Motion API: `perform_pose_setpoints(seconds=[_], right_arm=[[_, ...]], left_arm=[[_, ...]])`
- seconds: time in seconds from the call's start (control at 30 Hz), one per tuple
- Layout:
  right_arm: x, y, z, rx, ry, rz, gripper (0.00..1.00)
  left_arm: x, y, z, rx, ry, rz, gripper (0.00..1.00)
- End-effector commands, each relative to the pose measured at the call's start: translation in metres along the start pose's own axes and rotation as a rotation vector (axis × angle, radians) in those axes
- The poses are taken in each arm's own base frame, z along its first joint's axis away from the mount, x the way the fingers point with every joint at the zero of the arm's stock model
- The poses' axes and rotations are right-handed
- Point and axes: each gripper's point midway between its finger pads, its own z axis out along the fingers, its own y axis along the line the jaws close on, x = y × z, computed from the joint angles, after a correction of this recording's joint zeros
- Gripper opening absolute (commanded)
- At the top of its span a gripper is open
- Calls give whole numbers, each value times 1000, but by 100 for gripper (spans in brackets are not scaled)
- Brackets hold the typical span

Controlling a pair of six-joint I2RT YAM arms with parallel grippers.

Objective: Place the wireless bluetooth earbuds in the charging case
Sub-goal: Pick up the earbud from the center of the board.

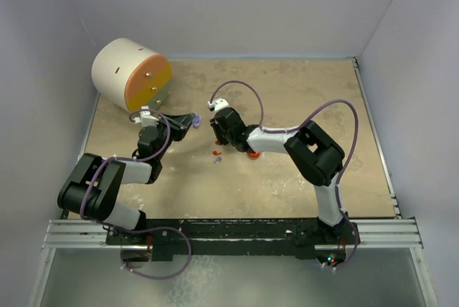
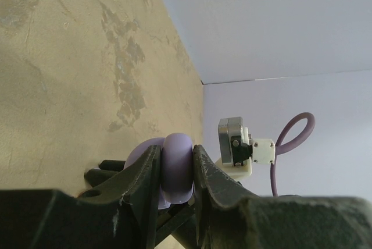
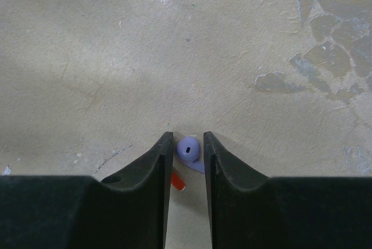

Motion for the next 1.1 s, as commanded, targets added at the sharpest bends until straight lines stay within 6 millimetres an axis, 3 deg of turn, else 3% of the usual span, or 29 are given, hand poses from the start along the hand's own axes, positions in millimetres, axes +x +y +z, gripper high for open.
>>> perform_pose_setpoints(seconds=[0.0,0.5,0.8,0.93,1.07], right_arm=[[26,-3,3,29,88,-32,31],[35,-5,3,44,112,-37,29],[35,-4,1,45,111,-24,16],[13,11,-5,-40,52,-8,12],[-29,20,-23,-105,-56,14,10]], left_arm=[[-5,-12,-2,58,-16,-6,0],[-5,-11,-2,58,-16,-6,0],[-5,-11,-2,59,-14,-8,0],[-4,-12,-2,60,-12,-11,0],[-4,-13,-1,65,-10,-17,0]])
